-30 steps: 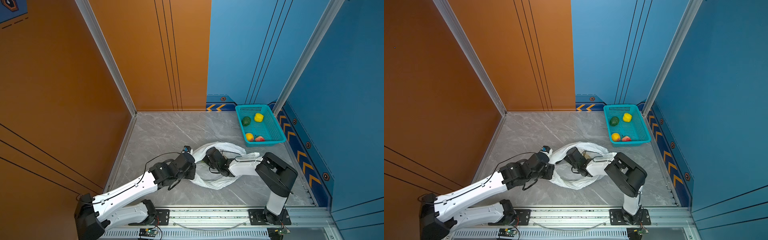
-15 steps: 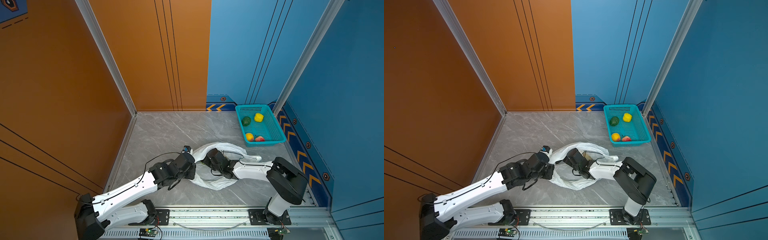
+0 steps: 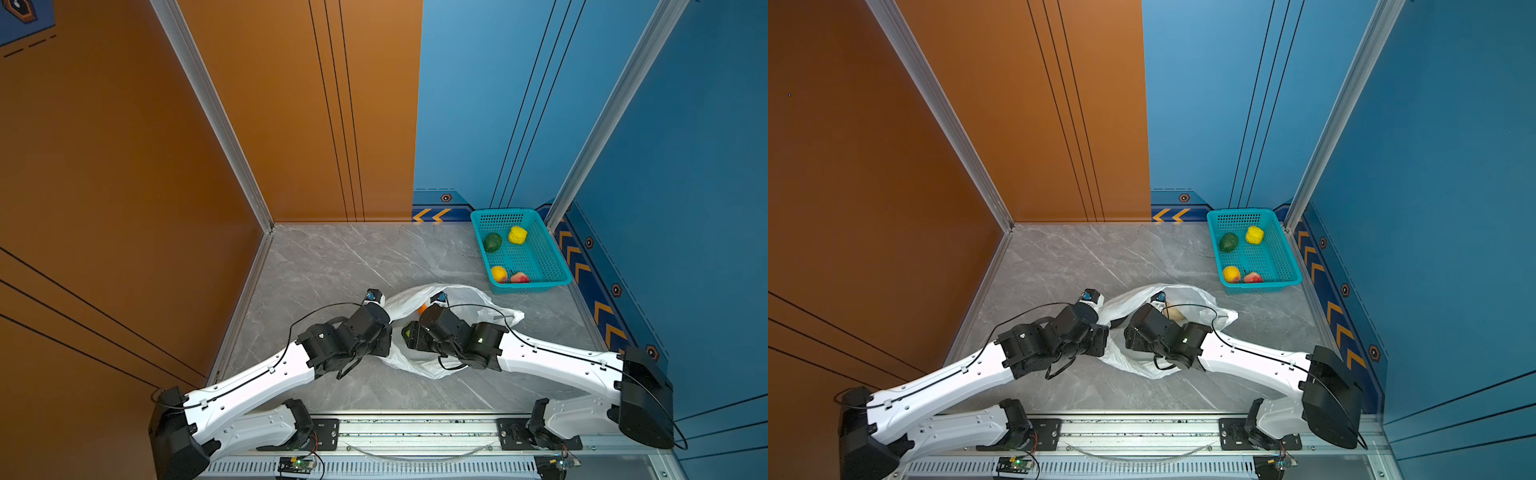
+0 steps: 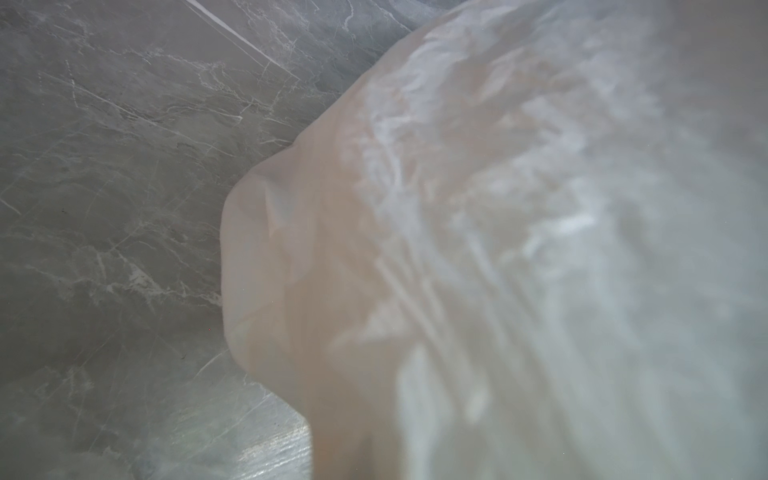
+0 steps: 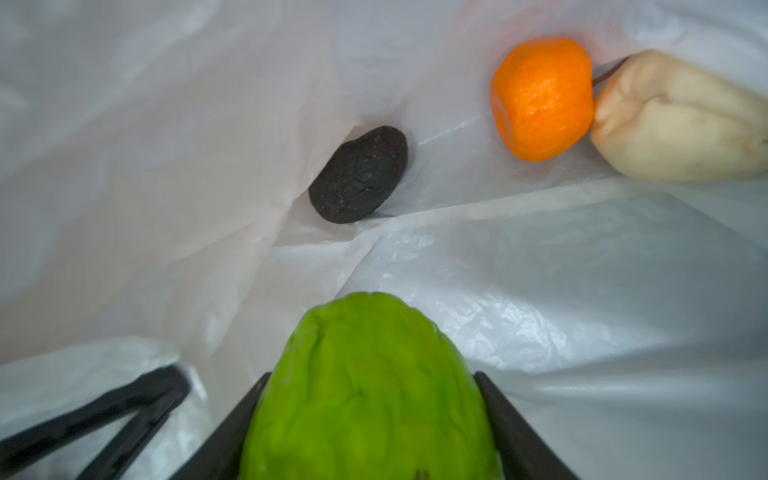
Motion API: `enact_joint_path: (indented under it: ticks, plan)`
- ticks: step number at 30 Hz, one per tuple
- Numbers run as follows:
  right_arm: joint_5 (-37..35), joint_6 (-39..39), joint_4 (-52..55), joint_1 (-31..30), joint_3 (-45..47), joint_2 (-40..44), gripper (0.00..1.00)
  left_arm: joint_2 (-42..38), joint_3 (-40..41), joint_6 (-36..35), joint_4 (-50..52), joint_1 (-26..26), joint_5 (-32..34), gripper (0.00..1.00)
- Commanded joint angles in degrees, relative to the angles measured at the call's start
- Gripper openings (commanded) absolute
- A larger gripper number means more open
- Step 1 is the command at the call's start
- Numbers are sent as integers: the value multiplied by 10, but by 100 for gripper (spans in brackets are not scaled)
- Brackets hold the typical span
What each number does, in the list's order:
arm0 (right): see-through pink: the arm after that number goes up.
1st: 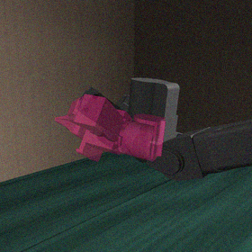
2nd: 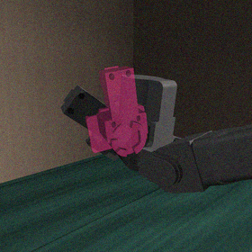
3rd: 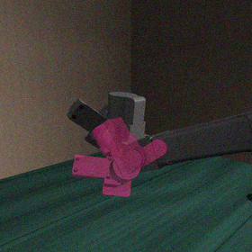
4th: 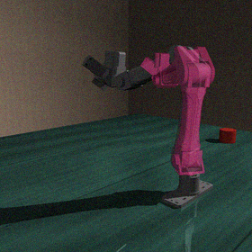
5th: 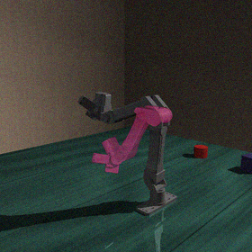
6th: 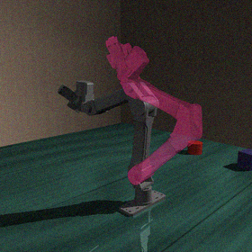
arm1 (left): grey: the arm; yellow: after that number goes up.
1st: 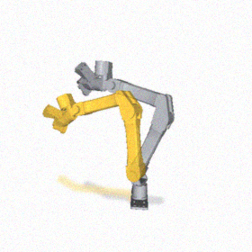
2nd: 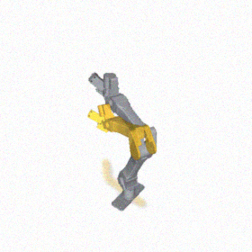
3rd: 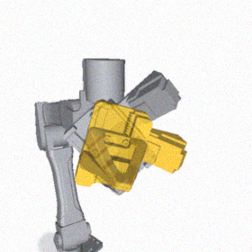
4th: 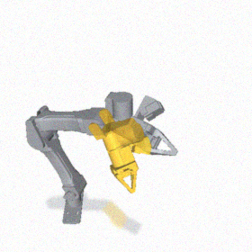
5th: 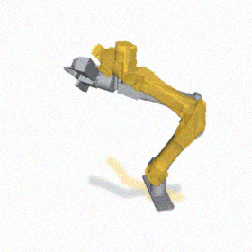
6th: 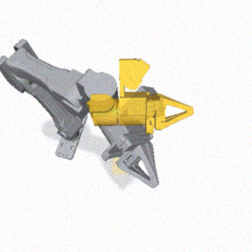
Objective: Untie the knot of the plastic bag and take out the fruit
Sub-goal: Pick up the fruit from the plastic bag, then place the fruit in the basket.
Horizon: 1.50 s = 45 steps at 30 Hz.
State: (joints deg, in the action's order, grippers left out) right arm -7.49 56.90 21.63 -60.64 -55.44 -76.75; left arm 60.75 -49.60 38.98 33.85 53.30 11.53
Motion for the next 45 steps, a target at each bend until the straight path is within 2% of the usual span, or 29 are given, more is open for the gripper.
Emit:
enact_joint_path:
  ticks: [1, 9, 15, 19, 26, 34, 39, 45]
  plan:
    - [-18, -53, 127, -10, -52, 36, 60, 4, -17, -7, -4, -1, 14, 0]
    - [-3, -77, 203, 13, -109, 90, 59, 4, -19, -10, -4, -3, 14, 0]
    - [27, -121, 238, 88, -171, 110, 58, 4, -17, -10, -4, -4, 12, 0]
    - [64, -150, 242, 167, -200, 120, 58, 5, -18, -10, -4, -4, 11, 0]
    - [127, -209, 224, 354, -219, 117, 58, 9, -16, -8, -7, -4, 9, 0]
    - [166, -251, 143, 543, -192, 63, 58, 9, -16, -7, -10, -5, 8, 0]
    - [168, -267, 90, 608, -187, -3, 59, 9, -17, -9, -9, -4, 6, 0]
    - [163, -289, 52, 656, -210, -116, 59, 9, -17, -8, -10, -4, 6, 0]
